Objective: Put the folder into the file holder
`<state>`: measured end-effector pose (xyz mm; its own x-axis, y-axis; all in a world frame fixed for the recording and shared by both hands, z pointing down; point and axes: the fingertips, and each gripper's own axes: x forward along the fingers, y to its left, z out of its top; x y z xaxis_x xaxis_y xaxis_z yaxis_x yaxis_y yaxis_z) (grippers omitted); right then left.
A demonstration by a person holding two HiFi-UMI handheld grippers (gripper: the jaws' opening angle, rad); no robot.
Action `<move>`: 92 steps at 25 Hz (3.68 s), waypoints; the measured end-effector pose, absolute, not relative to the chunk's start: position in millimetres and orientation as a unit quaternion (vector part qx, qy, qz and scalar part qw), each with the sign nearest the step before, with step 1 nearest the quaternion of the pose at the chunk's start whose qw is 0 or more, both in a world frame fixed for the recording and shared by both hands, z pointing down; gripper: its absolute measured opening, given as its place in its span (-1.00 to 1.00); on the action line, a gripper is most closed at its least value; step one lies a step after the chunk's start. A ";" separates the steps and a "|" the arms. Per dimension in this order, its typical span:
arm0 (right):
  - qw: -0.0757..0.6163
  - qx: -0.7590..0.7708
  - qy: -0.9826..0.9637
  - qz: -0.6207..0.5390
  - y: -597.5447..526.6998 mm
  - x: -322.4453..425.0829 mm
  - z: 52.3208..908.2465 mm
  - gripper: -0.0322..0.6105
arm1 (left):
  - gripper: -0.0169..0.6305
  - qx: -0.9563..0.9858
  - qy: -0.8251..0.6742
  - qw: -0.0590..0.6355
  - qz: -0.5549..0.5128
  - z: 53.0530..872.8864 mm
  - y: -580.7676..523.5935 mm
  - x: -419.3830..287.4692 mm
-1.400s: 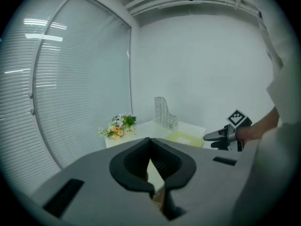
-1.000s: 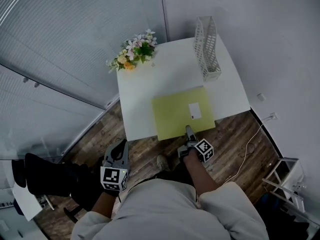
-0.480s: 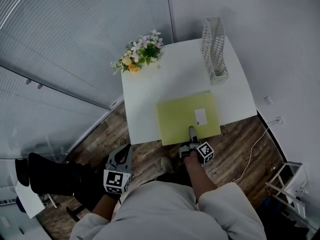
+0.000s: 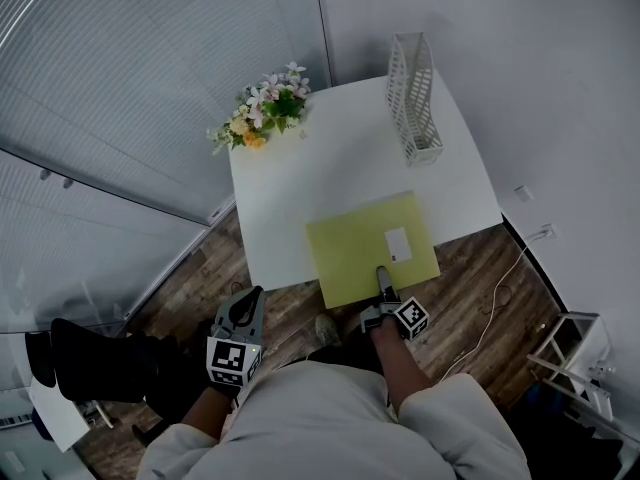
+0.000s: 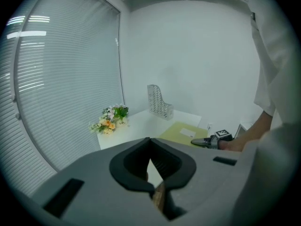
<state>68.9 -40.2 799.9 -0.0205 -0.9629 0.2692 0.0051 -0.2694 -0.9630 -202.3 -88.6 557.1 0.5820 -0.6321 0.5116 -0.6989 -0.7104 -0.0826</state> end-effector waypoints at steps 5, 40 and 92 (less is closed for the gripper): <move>0.399 -0.566 0.446 -0.567 -8.6 85.0 791.1 -0.19 | -0.92 0.897 -0.362 0.063 0.244 553.0 -90.7 -187.4; 0.232 -0.693 0.636 -0.247 -120.1 272.9 483.3 -0.46 | -0.92 0.906 -0.390 0.065 0.151 509.6 -147.0 -99.5; 0.055 -0.757 0.646 0.077 -347.9 271.9 509.3 -0.44 | -0.92 0.818 -0.462 0.172 0.296 610.0 -153.1 -141.0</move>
<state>271.9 -347.9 509.3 0.1534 -0.9701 -0.1879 -0.9871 -0.1594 0.0170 -141.0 -153.1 610.0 0.3984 -0.6542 0.6429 -0.8576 -0.5143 0.0081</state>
